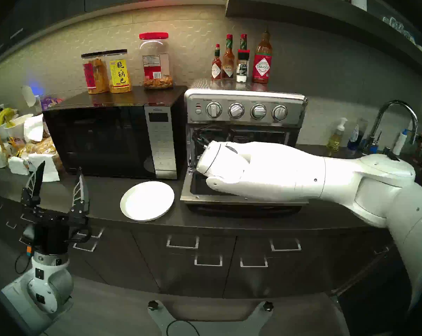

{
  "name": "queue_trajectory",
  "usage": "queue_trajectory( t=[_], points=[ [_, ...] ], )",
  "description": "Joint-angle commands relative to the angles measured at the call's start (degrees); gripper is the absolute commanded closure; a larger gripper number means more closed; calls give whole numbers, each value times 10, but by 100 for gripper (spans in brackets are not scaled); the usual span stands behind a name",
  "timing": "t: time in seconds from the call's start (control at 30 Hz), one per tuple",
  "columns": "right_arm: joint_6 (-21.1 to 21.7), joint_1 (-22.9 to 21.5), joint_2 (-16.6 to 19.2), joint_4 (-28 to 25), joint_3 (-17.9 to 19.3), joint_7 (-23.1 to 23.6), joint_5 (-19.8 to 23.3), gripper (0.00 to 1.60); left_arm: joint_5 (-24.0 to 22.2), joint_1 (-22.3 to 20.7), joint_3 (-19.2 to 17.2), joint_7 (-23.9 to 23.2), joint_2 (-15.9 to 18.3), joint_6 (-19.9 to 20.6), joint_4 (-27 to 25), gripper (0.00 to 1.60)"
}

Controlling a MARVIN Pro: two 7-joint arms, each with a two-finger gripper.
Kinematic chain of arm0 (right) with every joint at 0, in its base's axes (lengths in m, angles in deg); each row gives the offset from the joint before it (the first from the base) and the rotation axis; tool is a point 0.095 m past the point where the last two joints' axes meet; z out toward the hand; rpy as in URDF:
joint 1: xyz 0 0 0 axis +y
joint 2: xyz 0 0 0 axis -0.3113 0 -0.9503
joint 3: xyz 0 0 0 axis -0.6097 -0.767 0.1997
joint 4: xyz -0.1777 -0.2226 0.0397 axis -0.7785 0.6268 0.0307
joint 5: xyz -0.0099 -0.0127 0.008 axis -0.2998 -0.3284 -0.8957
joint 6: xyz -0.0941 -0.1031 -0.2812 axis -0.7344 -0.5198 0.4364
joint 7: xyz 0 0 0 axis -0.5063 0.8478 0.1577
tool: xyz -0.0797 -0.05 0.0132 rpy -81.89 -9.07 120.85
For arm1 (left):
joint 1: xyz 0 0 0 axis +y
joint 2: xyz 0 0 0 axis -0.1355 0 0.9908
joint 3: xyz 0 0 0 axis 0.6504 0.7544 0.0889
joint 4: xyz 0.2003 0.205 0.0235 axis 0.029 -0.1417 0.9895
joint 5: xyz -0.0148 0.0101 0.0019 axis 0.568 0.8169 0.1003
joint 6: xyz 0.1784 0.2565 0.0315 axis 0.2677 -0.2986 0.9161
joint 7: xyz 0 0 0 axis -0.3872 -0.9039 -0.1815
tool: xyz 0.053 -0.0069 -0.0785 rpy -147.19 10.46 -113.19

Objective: Open the oven and place the bagel inside on the rack

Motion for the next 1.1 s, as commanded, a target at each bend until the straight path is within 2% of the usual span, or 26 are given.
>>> queue_trajectory(
  t=[0.0, 0.07, 0.3, 0.53, 0.57, 0.6, 0.67, 0.87, 0.93, 1.07],
  points=[
    [15, -3, 38, -52, 44, -40, 25, 0, 0, 1, -5, 1, 0, -1, -7, 0],
    [15, 4, 45, -69, 53, -50, 29, 0, 0, 1, -5, 1, 0, 0, -7, 0],
    [15, 24, 70, -131, 85, -44, 60, 0, 0, 1, -5, 1, 0, 0, -7, 0],
    [15, 39, 85, -138, 106, -43, 80, 0, 0, 1, -5, 1, 0, -1, -6, 0],
    [15, 38, 91, -143, 103, -53, 86, 0, 0, 0, -4, 1, 0, -1, -6, 0],
    [15, 39, 98, -146, 108, -34, 78, 0, 0, 0, -4, 1, 0, -1, -6, 0],
    [15, 43, 108, -152, 116, -48, 97, 0, 0, 0, -4, 1, 0, -1, -6, 0],
    [15, 50, 134, -167, 128, -40, 101, 0, 0, 0, -4, 1, 0, -1, -6, 0],
    [15, 60, 140, -175, 135, -68, 125, 0, 0, 0, -4, 1, 0, -1, -6, 0],
    [15, 66, 143, -175, 139, -70, 127, 0, 0, 1, -5, 1, 0, -1, -6, 0]
  ],
)
